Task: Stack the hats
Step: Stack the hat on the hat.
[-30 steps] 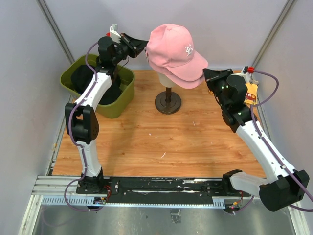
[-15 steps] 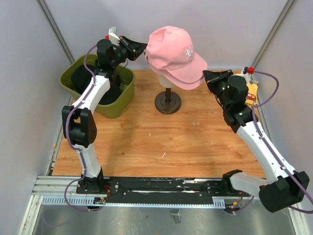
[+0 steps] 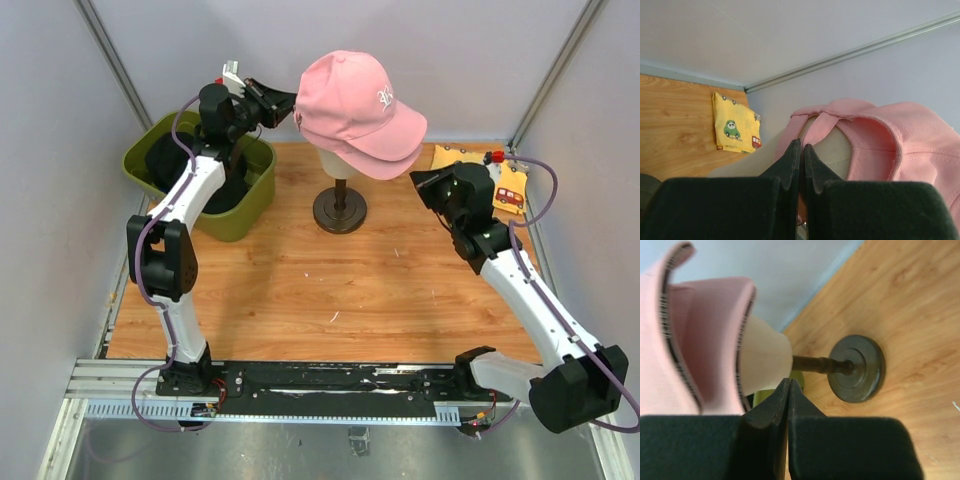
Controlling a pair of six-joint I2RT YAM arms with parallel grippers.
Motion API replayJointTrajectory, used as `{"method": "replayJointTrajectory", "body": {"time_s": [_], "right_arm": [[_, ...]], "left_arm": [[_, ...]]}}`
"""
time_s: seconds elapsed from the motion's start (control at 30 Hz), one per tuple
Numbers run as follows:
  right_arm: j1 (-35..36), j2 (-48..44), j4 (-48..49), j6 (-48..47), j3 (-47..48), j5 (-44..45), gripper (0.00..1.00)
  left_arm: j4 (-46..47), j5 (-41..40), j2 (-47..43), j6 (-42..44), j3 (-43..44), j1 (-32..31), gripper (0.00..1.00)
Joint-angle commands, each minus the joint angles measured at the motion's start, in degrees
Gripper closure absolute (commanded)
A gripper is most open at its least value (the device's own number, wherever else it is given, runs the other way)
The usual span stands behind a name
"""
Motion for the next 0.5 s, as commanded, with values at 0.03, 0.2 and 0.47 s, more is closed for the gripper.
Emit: {"method": "replayJointTrajectory", "body": {"time_s": [0.03, 0.2, 0.47], "right_arm": [[-0.4, 0.4, -3.5, -1.1, -0.6, -0.1, 0.99], [-0.4, -1.7, -4.6, -4.2, 0.9, 2.4, 0.99], [-2.6, -6.9, -6.3, -8.7, 1.3, 3.8, 0.58]], "left_arm": [[0.3, -0.8, -1.7, 1.0, -1.3, 0.5, 0.99], [3.1, -1.2, -1.7, -1.0, -1.5, 0.5, 0.91], [4.4, -3.6, -2.4, -2.2, -0.8, 0.5, 0.84]]}}
